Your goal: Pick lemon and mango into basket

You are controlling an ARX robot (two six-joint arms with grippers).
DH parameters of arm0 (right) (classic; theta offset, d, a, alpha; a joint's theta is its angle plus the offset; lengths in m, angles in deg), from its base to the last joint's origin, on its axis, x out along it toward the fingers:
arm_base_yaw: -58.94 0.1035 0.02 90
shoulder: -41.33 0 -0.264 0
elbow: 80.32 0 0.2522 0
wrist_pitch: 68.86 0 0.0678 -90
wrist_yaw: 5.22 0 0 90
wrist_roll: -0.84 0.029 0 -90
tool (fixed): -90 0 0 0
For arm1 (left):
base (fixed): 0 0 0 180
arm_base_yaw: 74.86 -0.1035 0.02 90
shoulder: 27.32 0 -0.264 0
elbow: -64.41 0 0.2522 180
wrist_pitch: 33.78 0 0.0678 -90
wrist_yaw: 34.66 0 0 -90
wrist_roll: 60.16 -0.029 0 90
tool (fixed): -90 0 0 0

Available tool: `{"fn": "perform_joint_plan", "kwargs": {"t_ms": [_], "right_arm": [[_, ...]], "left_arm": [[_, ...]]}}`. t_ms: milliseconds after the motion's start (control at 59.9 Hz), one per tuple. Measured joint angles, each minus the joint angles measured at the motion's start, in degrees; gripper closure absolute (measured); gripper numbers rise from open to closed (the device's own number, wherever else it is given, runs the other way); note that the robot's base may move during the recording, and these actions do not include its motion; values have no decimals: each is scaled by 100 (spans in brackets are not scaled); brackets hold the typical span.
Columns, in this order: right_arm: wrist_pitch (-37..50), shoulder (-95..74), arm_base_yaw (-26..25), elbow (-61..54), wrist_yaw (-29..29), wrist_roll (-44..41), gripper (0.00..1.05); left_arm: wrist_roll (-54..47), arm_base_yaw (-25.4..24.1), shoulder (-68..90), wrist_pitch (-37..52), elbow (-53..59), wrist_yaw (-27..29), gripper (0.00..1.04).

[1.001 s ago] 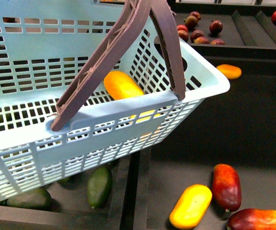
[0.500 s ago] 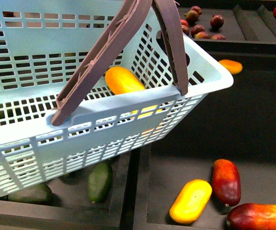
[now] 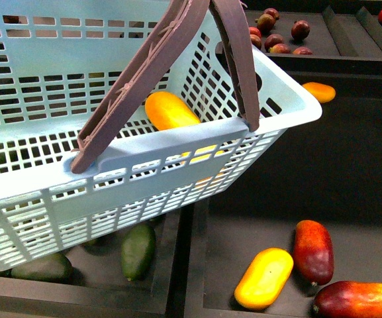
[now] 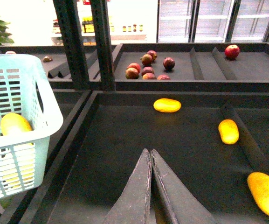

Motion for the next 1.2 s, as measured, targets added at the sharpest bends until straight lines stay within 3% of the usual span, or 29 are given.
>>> {"fn": "perform_joint_plan", "kwargs": {"t_ms": [67,167,384,567,684,834,1201], "right_arm": [[-92,94,0,0,0,0,103],[-984,804,0,2,-13,-2,103],[-1099,1064,0,2,-9,-9,102],[-1099,1071,0,2,-9,-11,69],[-1099,1071,0,2,-9,-11,38],[-1099,1071,0,2,-9,-9,10],[-1108,1075,0,0,-17,-11,9]], "left_arm": [[0,0,0,0,0,0,100],[-2,0,0,0,0,0,100],[-2,0,0,0,0,2,100],[-2,0,0,0,0,2,100],[2,0,0,0,0,0,100],[0,0,0,0,0,7,100],[61,70,4,0,0,-129,100]]}}
